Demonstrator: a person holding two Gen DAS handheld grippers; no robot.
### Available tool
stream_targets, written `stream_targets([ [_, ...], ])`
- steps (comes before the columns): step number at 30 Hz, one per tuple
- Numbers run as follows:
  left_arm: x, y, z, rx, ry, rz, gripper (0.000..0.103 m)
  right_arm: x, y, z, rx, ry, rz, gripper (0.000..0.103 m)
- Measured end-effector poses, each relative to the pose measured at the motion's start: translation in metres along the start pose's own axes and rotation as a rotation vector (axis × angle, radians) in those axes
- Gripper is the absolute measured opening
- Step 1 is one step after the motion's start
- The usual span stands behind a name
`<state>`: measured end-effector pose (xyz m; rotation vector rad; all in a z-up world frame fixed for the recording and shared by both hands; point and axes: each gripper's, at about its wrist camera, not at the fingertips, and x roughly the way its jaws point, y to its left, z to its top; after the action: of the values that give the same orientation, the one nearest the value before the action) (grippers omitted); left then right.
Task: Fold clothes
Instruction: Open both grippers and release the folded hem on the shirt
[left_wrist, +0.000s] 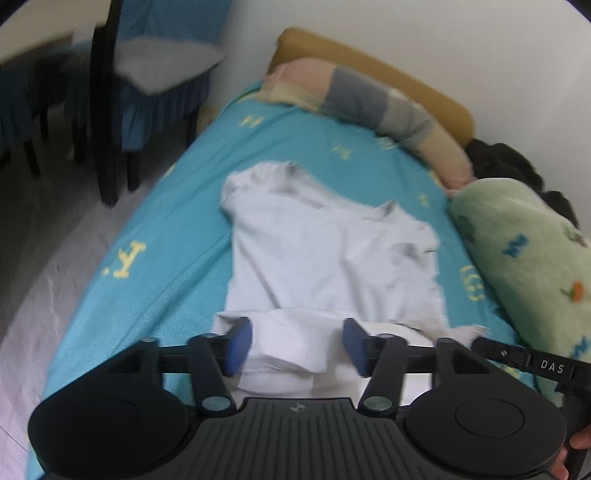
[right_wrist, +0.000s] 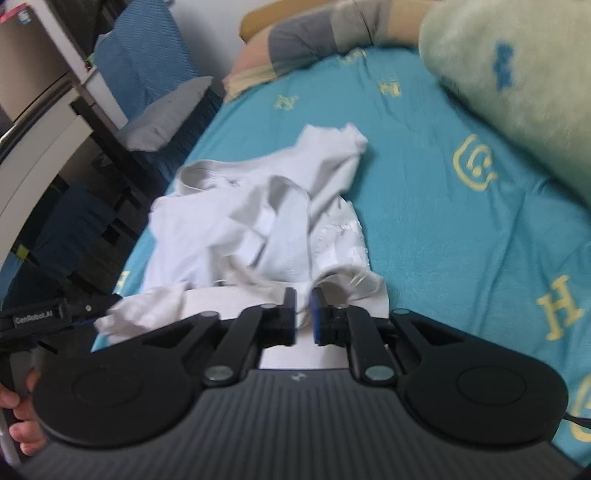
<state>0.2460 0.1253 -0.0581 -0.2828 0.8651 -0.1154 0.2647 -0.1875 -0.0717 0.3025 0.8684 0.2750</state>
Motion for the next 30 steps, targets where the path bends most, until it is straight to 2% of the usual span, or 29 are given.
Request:
stream_targets([
  [1, -0.014, -0.007, -0.001, 0.019, -0.020, -0.001, 0.070, -0.012, 0.006, -0.001, -0.015, -0.021, 0.000, 0.066],
  [2, -0.028, -0.015, -0.002, 0.039, -0.041, -0.002, 0.078, -0.025, 0.011, -0.003, -0.029, -0.045, -0.001, 0.075],
  [3, -0.042, -0.022, -0.004, 0.058, -0.061, -0.003, 0.081, -0.038, 0.017, -0.005, -0.046, -0.072, -0.002, 0.082],
  [4, -0.056, -0.029, -0.007, 0.078, -0.082, -0.003, 0.082, -0.051, 0.023, -0.008, -0.065, -0.094, -0.001, 0.079],
  [11, -0.150, -0.060, -0.050, 0.187, -0.202, 0.019, 0.091, -0.139, 0.056, -0.047, -0.114, -0.219, 0.010, 0.079],
  [16, -0.185, -0.062, -0.089, 0.211, -0.253, 0.032, 0.092, -0.182, 0.066, -0.087, -0.152, -0.305, 0.004, 0.080],
  [24, -0.187, -0.053, -0.130, 0.177, -0.321, 0.027, 0.092, -0.185, 0.063, -0.126, -0.170, -0.368, -0.010, 0.080],
  [30, -0.165, -0.046, -0.140, 0.165, -0.247, 0.026, 0.092, -0.175, 0.059, -0.132, -0.163, -0.358, -0.026, 0.080],
])
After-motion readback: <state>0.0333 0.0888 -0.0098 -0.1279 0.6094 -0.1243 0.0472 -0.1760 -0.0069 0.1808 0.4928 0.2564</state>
